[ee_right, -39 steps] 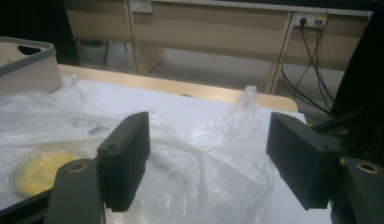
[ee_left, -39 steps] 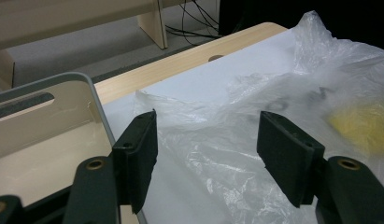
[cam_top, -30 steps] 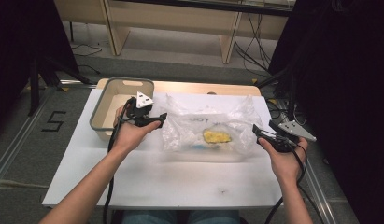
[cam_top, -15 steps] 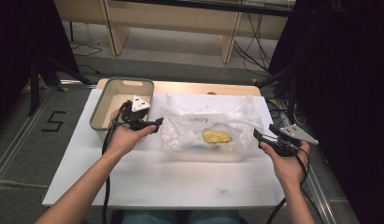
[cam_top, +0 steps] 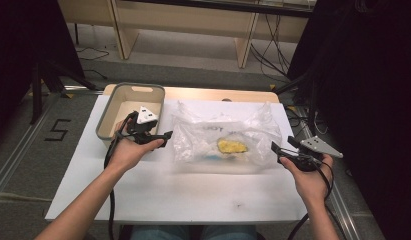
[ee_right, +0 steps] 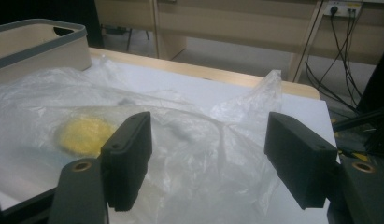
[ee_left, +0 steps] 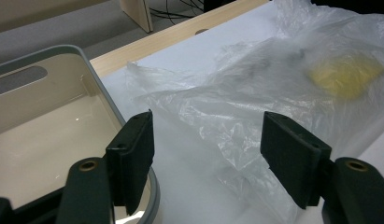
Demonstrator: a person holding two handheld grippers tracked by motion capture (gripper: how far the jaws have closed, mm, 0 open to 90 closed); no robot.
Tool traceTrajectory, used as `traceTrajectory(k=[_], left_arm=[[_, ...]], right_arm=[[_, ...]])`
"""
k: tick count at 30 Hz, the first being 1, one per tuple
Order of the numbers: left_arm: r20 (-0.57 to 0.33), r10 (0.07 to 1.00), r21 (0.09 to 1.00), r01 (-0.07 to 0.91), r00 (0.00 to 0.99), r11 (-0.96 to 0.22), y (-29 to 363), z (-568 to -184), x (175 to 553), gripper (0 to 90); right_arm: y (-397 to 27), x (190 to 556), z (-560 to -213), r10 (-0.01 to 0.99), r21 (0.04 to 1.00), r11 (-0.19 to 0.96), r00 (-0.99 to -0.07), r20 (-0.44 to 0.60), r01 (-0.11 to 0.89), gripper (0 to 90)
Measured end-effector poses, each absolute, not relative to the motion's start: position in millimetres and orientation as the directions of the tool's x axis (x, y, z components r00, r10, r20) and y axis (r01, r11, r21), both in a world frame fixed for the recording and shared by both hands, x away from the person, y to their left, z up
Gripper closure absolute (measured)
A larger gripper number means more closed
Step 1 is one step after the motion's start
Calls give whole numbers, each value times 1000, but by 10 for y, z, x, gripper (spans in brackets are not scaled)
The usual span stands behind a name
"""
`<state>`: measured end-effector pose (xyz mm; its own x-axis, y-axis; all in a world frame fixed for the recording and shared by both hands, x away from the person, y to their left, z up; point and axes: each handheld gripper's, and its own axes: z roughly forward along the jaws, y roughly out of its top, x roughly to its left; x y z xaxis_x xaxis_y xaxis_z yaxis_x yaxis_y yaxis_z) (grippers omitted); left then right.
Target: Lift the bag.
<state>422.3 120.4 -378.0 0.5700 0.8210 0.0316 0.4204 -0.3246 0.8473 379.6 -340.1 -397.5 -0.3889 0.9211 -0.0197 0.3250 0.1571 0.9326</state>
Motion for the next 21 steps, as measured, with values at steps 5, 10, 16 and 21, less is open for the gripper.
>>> traceTrajectory(k=[5,10,16,21], left_arm=[[32,811,842,421,584,-336,1253,-3798,4156,349],[33,802,844,413,597,-343,1302,-3851,4084,350],[32,796,839,416,605,-350,1366,-3919,4026,347],[30,791,837,418,611,-354,1385,-3990,3968,345]], right_arm=[[-3406,3760,-3980,914,927,168,-405,-20,335,331],[-3402,3723,-4009,907,922,179,-422,-19,343,331],[-3381,3676,-4064,897,911,193,-441,-14,364,329],[-3356,3646,-4108,892,906,196,-453,-6,374,328]])
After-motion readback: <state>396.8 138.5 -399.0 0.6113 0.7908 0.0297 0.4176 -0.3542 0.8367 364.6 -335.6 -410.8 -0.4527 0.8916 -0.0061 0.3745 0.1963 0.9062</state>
